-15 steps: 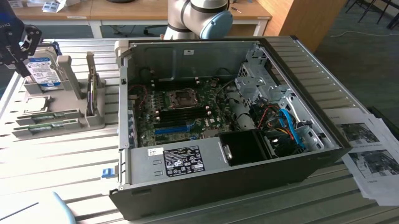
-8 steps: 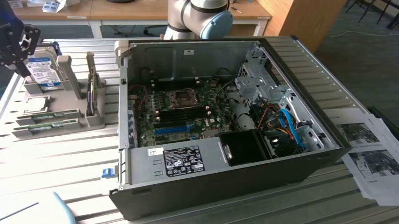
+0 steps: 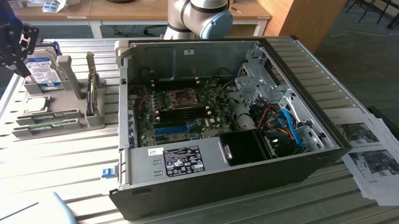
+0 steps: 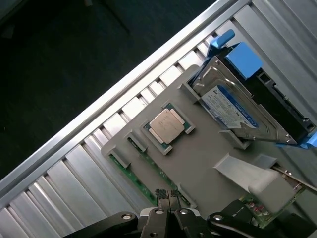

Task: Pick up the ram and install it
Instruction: 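Pick up the ram and move it above insertion slot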

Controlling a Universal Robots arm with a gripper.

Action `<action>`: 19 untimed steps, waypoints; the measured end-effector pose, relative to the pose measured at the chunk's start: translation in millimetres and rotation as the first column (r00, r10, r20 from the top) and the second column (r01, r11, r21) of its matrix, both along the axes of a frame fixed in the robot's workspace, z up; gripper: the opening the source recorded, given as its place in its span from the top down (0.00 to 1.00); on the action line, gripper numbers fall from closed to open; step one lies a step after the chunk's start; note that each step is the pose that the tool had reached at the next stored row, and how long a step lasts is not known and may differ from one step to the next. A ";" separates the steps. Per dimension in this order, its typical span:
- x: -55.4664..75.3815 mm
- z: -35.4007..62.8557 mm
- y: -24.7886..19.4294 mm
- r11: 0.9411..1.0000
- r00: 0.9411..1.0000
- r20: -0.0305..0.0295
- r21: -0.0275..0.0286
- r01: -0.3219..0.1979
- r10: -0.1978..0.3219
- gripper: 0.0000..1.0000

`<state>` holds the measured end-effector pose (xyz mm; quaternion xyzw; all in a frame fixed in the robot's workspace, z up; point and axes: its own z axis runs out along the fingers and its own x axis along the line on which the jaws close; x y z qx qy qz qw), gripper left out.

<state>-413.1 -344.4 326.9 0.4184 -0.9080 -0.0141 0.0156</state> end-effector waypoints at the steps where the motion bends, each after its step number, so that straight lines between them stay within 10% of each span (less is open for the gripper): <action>1: 0.0 0.0 0.0 1.000 1.000 0.000 0.000 -0.011 0.011 0.91; 11: 0.0 0.0 0.0 0.993 0.993 0.000 0.000 -0.121 0.121 0.91; 19: 0.0 0.0 0.0 0.975 0.975 0.000 0.000 -0.222 0.222 0.91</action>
